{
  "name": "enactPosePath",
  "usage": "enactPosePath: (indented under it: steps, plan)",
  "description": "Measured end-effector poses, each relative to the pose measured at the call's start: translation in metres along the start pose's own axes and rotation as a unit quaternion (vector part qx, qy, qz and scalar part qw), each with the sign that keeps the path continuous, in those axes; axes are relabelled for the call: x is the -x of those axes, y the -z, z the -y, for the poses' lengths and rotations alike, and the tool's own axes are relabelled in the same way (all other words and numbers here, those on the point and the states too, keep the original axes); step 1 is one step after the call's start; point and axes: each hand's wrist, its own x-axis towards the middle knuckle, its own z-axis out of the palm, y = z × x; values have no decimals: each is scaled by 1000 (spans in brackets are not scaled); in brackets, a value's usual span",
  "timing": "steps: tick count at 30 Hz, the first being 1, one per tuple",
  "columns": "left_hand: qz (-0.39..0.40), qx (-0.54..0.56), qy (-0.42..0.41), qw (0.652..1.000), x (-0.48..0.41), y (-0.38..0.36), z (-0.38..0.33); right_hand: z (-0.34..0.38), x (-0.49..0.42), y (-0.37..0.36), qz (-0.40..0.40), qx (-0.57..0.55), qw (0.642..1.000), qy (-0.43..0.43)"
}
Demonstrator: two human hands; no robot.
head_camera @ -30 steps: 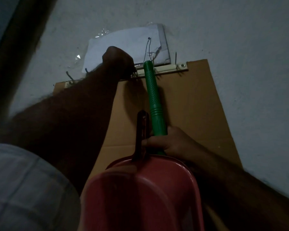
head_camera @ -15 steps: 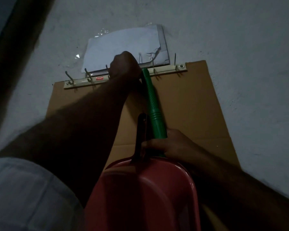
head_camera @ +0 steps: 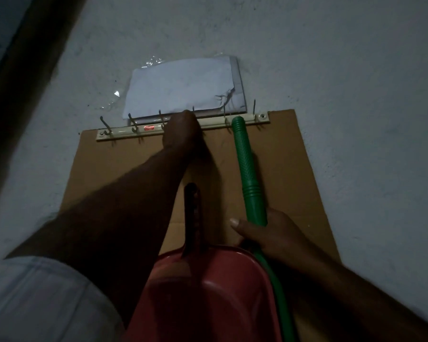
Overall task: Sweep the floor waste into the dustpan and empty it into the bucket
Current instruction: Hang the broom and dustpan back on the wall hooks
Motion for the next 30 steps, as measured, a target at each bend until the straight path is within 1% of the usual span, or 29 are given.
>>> enactPosePath:
  steps: [3, 5, 7, 9, 10, 11, 12, 13, 14, 15, 16, 19, 22, 24, 25, 27, 30]
  plan:
    - [11, 33, 17, 999, 3, 1, 1, -5, 13, 5, -27, 15, 999, -12]
    - [6, 29, 19, 999, 7, 1, -1, -10, 19, 10, -46, -16, 998, -34]
    - [-43, 15, 4, 999, 13, 0, -9, -14, 23, 17, -56, -60, 995, -63]
    - [-95, 56, -27, 994, 18, 2, -26, -15, 26, 23, -55, -80, 992, -81]
    - [-86, 98, -51, 990, 19, 3, -38, -16, 27, 25, -53, -82, 992, -85]
    - [-47, 154, -66, 985, 20, 4, -49, -16, 27, 26, -51, -80, 992, -88]
    - [12, 225, -65, 972, 20, 6, -62, -16, 28, 26, -50, -77, 992, -90]
    - [69, 295, -50, 952, 19, 7, -73, -16, 28, 25, -50, -71, 992, -93]
    - [104, 336, -34, 935, 16, 6, -82, -16, 28, 25, -50, -62, 992, -96]
    - [120, 350, -23, 929, 13, 5, -91, -16, 28, 24, -50, -52, 992, -99]
    - [120, 343, -16, 931, 9, 2, -97, -16, 27, 23, -52, -40, 993, -99]
    - [76, 324, 4, 943, -3, -11, -104, -19, 24, 23, -65, -11, 994, -84]
    - [81, 358, 46, 929, -11, -16, -102, -24, 21, 24, -98, 17, 993, -61]
    - [92, 377, 53, 920, -14, -16, -103, -27, 20, 24, -105, 38, 992, -51]
    - [93, 372, 47, 922, -16, -15, -104, -29, 19, 24, -106, 46, 992, -48]
    - [81, 335, 21, 938, -20, -13, -105, -32, 18, 24, -107, 60, 992, -41]
    - [25, 263, -21, 964, -26, -18, -105, -34, 16, 26, -110, 86, 990, -35]
